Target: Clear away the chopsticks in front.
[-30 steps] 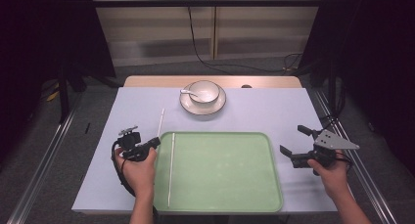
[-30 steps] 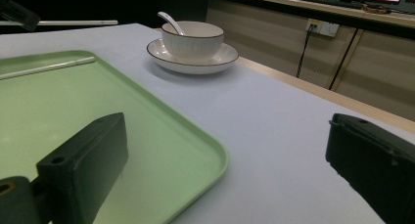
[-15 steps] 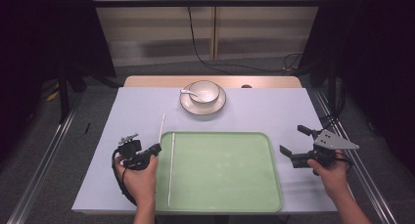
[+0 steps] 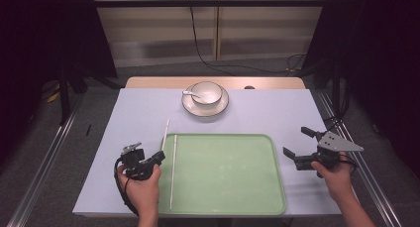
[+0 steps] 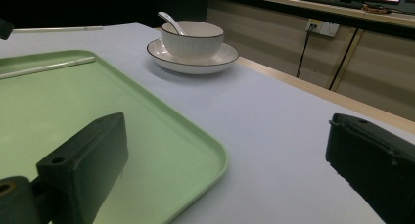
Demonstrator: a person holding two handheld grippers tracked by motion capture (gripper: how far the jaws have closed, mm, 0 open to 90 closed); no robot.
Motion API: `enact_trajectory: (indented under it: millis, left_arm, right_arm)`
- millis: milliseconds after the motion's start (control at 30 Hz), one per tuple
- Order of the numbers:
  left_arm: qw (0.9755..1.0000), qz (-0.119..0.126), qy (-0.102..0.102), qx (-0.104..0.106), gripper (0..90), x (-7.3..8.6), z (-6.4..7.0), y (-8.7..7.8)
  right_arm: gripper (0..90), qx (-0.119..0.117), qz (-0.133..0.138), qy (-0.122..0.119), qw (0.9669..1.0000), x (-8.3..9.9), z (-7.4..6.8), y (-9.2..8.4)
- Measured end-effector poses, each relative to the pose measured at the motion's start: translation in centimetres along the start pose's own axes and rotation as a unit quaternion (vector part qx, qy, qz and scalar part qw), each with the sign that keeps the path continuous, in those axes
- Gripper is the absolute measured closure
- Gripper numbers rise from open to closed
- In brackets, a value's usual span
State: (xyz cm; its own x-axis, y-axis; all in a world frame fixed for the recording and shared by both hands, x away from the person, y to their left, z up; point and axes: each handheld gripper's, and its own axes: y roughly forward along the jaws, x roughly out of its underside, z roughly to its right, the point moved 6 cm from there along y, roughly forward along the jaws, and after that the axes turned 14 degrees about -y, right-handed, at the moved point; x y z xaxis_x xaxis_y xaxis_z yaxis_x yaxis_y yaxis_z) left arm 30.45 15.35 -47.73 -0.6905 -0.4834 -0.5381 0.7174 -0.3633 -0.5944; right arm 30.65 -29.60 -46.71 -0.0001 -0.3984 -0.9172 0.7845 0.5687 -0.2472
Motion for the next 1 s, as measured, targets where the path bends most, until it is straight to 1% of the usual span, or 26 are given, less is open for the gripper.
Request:
enact_trajectory:
  millis: [33, 67, 100, 133, 167, 233, 333, 367, 400, 433, 467, 533, 700, 767, 867, 1000]
  left_arm:
    - [1.0, 0.001, 0.005, -0.002, 85.9, 0.1, -0.1, 0.0]
    - [1.0, 0.001, -0.001, 0.002, 85.9, 0.3, 0.0, -0.1]
    - [1.0, -0.002, 0.005, 0.002, 85.9, 0.4, 0.0, -0.1]
    - [1.0, -0.002, 0.004, 0.004, 85.9, 0.5, 0.0, -0.1]
    - [1.0, -0.001, 0.002, 0.002, 85.9, 0.6, 0.0, -0.2]
    - [1.0, -0.003, 0.006, 0.004, 85.9, 0.8, 0.0, -0.3]
    - [0.9999, -0.004, 0.009, 0.0, 85.9, 1.0, -0.2, -0.4]
    - [1.0, -0.006, 0.008, 0.0, 85.9, 1.1, -0.2, -0.5]
    - [1.0, -0.004, 0.005, 0.004, 85.9, 1.1, -0.2, -0.4]
    - [1.0, -0.006, 0.001, 0.0, 85.9, 1.2, -0.3, -0.5]
    - [1.0, -0.006, 0.005, 0.003, 85.9, 1.3, -0.4, -0.5]
    - [1.0, -0.008, 0.006, 0.0, 85.9, 1.4, -0.5, -0.5]
    - [0.9999, -0.011, -0.003, 0.007, 85.9, 1.7, -0.3, -0.5]
    - [0.9999, -0.014, 0.004, 0.004, 85.9, 1.8, -0.5, -0.6]
    - [0.9999, -0.015, -0.005, 0.002, 85.9, 2.0, -0.5, -0.5]
    - [0.9998, -0.017, -0.001, 0.002, 85.9, 2.1, -0.6, -0.6]
  right_arm:
    - [1.6, -0.001, 0.0, 0.0, 1.0, 0.0, 0.0, 0.0]
    - [1.6, 0.0, 0.0, 0.0, 1.0, 0.0, 0.0, 0.0]
    - [1.6, 0.0, 0.0, 0.0, 1.0, 0.0, 0.0, 0.0]
    - [1.6, 0.001, -0.001, -0.001, 1.0, 0.0, 0.0, 0.0]
    - [1.6, 0.001, -0.002, 0.0, 1.0, 0.0, 0.0, 0.0]
    - [1.6, 0.0, -0.004, -0.003, 1.0, 0.0, 0.0, 0.0]
    - [1.6, 0.0, -0.003, -0.003, 1.0, 0.0, 0.0, 0.0]
    - [1.6, 0.001, -0.003, 0.0, 1.0, 0.0, 0.0, 0.0]
    - [1.6, 0.001, -0.001, -0.001, 1.0, 0.0, 0.0, 0.0]
    - [1.6, 0.002, -0.001, 0.0, 1.0, 0.0, 0.0, 0.0]
    - [1.6, 0.001, -0.001, 0.0, 1.0, 0.0, 0.0, 0.0]
    - [1.6, 0.0, -0.003, -0.003, 1.0, 0.0, 0.0, 0.0]
    - [1.6, 0.002, -0.003, 0.0, 1.0, 0.0, 0.0, 0.0]
    - [1.6, 0.001, -0.003, 0.0, 1.0, 0.0, 0.0, 0.0]
    - [1.6, 0.001, -0.003, 0.001, 1.0, 0.0, 0.0, 0.0]
    - [1.6, 0.001, -0.001, 0.002, 1.0, 0.0, 0.0, -0.1]
